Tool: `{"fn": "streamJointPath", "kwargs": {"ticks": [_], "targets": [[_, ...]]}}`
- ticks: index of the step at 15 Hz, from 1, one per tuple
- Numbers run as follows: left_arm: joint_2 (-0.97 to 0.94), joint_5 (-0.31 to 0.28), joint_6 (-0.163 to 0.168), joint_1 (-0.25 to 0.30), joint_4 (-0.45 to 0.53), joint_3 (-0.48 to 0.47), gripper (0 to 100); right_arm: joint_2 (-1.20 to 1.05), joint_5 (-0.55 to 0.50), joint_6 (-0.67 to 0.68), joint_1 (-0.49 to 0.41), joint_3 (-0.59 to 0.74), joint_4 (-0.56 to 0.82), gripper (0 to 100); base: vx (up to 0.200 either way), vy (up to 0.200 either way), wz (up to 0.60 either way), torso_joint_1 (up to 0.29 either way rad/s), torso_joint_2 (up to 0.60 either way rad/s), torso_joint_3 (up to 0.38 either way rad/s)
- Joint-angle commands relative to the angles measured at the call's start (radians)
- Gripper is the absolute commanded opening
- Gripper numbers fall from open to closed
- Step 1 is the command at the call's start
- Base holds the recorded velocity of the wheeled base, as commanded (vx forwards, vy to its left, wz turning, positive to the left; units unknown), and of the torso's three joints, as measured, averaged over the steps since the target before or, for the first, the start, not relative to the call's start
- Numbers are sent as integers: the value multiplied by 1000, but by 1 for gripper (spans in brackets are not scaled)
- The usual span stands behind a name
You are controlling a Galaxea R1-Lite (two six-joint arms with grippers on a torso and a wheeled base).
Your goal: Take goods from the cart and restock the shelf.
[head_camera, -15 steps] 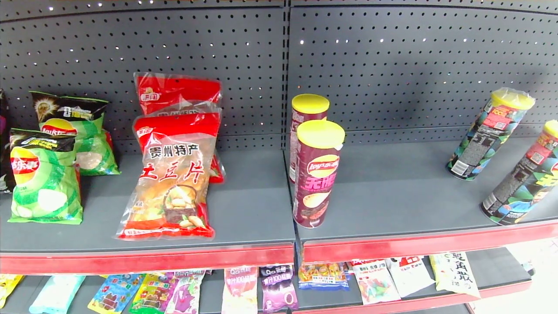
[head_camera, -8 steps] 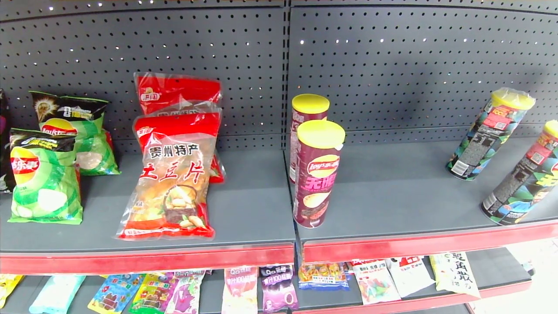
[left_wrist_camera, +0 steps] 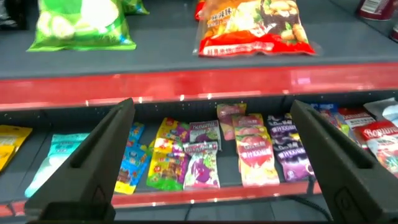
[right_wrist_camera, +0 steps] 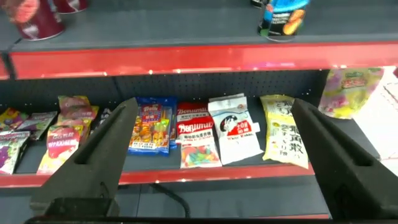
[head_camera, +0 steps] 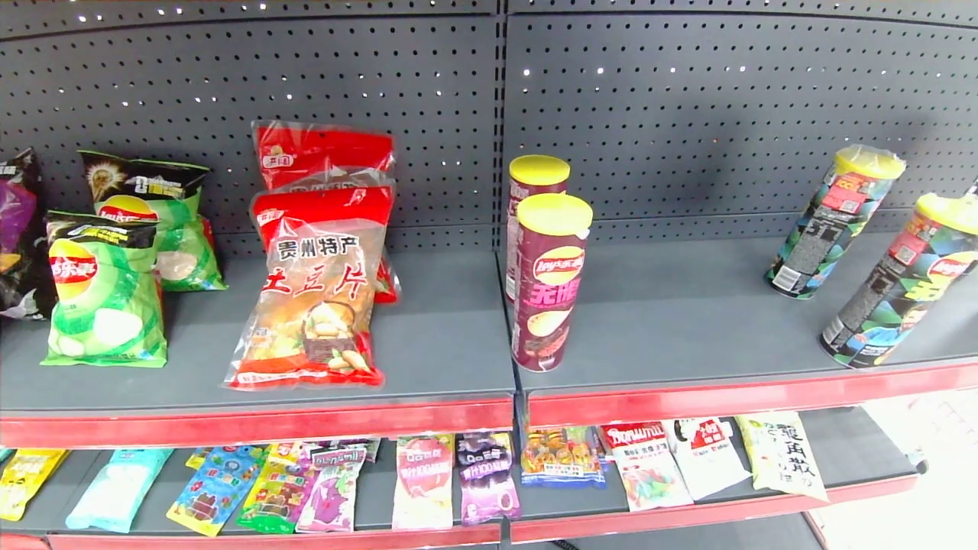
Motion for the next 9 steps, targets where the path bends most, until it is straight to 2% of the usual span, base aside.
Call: {"fn": "streamJointPath", "kwargs": {"ticks": [1,2,9], "targets": [[2,0,1,0,1,0,100,0,0,-3,0,0,1,100,0,0,0,0,0,0],[2,0,1,0,1,0,100,0,0,-3,0,0,1,100,0,0,0,0,0,0],[2,0,0,0,1,0,100,0,0,-1,0,0,1,100,0,-200,0,8,3,4]]}}
